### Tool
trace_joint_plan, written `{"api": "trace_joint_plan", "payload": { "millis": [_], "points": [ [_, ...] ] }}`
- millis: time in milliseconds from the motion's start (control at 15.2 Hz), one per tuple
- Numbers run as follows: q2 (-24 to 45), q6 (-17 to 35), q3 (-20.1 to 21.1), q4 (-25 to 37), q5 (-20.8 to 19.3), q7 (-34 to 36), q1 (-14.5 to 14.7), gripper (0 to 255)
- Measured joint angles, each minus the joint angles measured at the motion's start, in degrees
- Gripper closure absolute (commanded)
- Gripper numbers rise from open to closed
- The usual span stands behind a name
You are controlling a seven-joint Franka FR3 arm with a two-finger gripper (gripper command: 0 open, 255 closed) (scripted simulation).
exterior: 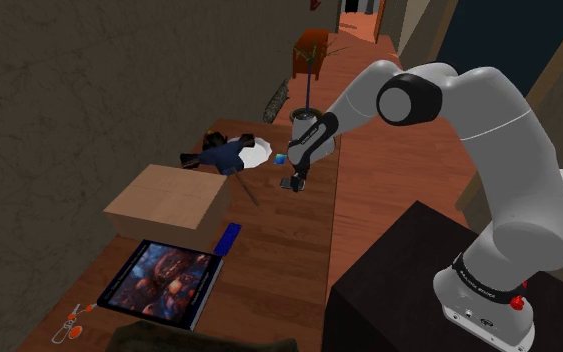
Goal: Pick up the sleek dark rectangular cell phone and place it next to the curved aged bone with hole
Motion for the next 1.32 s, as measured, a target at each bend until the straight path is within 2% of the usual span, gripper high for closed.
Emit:
{"api": "trace_joint_plan", "payload": {
  "millis": [264, 330, 990, 1320],
  "points": [
    [0.05, 0.05, 0.0, 0.03, 0.0, -0.01, -0.01, 0],
    [0.06, 0.05, 0.0, 0.03, 0.0, -0.01, -0.01, 255],
    [0.06, 0.05, 0.0, 0.02, 0.0, -0.02, -0.01, 255],
    [-2.65, -1.43, -0.05, -1.19, -0.03, -0.05, -0.06, 255]
  ]
}}
